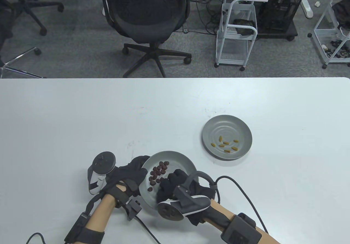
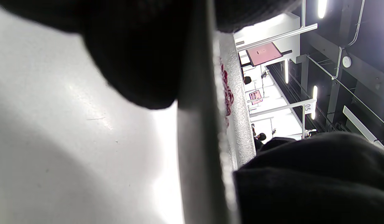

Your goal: Pick raisins with hand pinch into plate

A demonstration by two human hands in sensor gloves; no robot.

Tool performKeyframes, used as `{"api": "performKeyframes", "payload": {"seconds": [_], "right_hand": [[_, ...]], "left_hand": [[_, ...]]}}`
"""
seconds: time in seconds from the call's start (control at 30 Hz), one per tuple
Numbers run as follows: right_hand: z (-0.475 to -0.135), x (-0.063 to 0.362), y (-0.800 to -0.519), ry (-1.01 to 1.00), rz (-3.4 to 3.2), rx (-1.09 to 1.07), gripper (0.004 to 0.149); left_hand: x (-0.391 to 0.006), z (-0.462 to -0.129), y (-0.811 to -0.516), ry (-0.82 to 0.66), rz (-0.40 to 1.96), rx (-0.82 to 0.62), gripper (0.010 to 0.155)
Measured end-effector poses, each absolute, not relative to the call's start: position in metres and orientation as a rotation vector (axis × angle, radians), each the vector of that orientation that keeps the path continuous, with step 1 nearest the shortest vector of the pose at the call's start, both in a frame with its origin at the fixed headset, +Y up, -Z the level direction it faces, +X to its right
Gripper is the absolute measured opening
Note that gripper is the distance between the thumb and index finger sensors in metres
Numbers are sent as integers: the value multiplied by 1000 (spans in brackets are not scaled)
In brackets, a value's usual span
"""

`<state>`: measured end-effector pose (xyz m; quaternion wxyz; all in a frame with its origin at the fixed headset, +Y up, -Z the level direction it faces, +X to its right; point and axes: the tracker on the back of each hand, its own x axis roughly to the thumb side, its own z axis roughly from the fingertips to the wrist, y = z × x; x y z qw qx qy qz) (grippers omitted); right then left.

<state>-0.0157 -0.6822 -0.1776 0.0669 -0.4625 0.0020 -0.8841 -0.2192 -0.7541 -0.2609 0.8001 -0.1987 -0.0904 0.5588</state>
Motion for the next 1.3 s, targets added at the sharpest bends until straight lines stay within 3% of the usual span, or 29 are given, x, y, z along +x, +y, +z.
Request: {"api": "performKeyframes", "payload": {"seconds": [0.37, 0.5, 0.6, 0.77, 0.9, 1.03, 1.3], "right_hand": [[-174, -17, -681, 89, -2654, -1432, 43], [-180, -9, -662, 174, -2730, -1408, 43], [-203, 13, -633, 342, -2843, -1247, 43], [-257, 57, -617, 432, -3003, -895, 43], [-306, 95, -634, 345, -3047, -571, 43], [-350, 135, -675, 185, -3052, -256, 43], [-387, 169, -733, -109, -3060, 24, 42]], "left_hand": [[-220, -261, -754, -193, 1198, -420, 58], [-221, -261, -753, -195, 1209, -417, 58], [-221, -261, -753, -193, 1213, -416, 58], [-222, -262, -753, -192, 1209, -420, 58], [-223, -262, -753, -188, 1212, -416, 58], [-224, -262, -752, -188, 1203, -414, 58], [-225, -263, -752, -185, 1206, -415, 58]]}}
